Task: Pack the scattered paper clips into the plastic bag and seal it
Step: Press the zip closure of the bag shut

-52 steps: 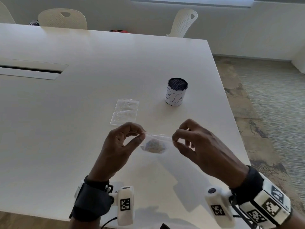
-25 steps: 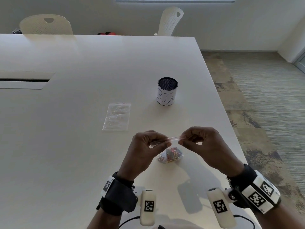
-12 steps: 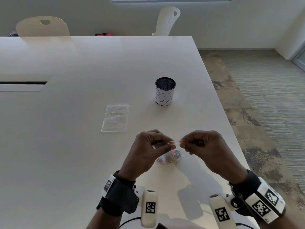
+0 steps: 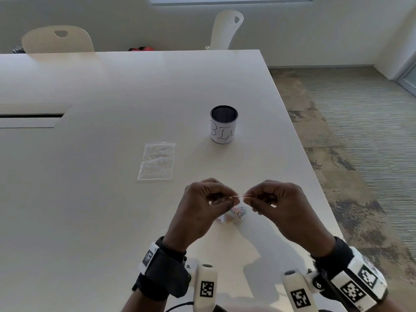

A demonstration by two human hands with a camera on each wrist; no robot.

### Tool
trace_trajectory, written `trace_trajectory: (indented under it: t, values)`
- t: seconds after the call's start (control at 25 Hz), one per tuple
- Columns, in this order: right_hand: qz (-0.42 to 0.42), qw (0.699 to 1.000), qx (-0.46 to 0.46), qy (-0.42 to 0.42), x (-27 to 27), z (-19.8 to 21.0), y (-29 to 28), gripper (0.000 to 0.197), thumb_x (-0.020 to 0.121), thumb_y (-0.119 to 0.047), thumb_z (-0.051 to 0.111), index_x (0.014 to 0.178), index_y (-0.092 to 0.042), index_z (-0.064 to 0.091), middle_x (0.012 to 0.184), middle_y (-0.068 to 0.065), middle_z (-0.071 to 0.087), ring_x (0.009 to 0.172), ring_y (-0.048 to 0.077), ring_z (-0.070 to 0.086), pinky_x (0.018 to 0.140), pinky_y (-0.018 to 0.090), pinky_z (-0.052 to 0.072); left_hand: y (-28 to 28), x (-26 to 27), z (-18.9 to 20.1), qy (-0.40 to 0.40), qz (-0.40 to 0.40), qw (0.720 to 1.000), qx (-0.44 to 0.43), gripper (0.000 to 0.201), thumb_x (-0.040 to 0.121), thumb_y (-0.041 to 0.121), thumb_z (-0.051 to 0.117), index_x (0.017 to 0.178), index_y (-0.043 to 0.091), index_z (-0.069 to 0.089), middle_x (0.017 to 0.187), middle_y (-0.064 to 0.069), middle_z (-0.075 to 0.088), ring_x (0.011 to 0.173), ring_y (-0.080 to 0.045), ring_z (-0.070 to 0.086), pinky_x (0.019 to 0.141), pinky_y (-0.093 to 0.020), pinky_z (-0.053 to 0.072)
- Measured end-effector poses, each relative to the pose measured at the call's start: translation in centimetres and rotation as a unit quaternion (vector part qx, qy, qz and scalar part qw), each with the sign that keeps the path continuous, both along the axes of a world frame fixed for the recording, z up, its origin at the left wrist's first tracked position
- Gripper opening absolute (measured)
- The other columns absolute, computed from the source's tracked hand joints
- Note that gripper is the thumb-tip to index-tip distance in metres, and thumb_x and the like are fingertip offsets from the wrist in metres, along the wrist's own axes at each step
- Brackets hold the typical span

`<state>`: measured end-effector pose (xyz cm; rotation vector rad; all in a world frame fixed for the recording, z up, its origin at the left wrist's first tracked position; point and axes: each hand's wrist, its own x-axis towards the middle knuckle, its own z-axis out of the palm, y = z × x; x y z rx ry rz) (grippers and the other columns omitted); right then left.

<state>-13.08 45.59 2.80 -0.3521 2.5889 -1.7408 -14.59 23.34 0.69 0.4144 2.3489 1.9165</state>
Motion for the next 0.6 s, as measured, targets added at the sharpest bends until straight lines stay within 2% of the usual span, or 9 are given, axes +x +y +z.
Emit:
trace_trajectory:
  t: [0.24,0.4,0.48,0.6]
  values:
    - [0.016,0.994,0.039,0.100,0.20,-0.30,-0.65,0.015,0.089,-0.004,0.079,0.082,-0.015,0.075,0.079,-0.002,0.069,0.066,0.017,0.060,0.064,0.022,0.050,0.66,0.30,-0.19,0.000,0.014,0.999,0.028,0.008,0.086,0.006,0.084,0.085,0.014,0.082,0.086,-0.001,0.075,0.079,-0.022,0.070,0.075,-0.041,0.057]
    - [0.004,0.996,0.024,0.092,-0.02,-0.69,-0.56,0.011,0.089,-0.006,0.080,0.087,-0.015,0.075,0.081,-0.004,0.073,0.070,0.015,0.067,0.069,0.023,0.055,0.30,0.33,-0.51,0.008,0.021,0.999,0.024,0.007,0.087,0.012,0.085,0.088,0.019,0.083,0.087,0.000,0.076,0.081,-0.030,0.069,0.075,-0.043,0.057]
    - [-0.006,0.997,0.016,0.077,-0.18,-0.68,-0.30,0.010,0.089,-0.007,0.080,0.090,-0.016,0.075,0.080,-0.006,0.075,0.072,0.014,0.071,0.072,0.020,0.056,0.04,0.24,-0.59,0.011,0.021,0.999,0.029,0.006,0.087,0.015,0.086,0.091,0.019,0.085,0.088,0.000,0.077,0.081,-0.028,0.071,0.076,-0.041,0.058]
    - [0.005,0.996,0.030,0.088,-0.36,-0.54,-0.10,0.010,0.090,-0.007,0.079,0.088,-0.015,0.074,0.080,-0.008,0.074,0.074,0.015,0.072,0.074,0.022,0.057,-0.18,0.12,-0.46,0.032,0.023,0.999,0.011,0.006,0.086,0.015,0.087,0.091,0.018,0.086,0.087,0.004,0.077,0.075,-0.011,0.068,0.072,-0.026,0.055]
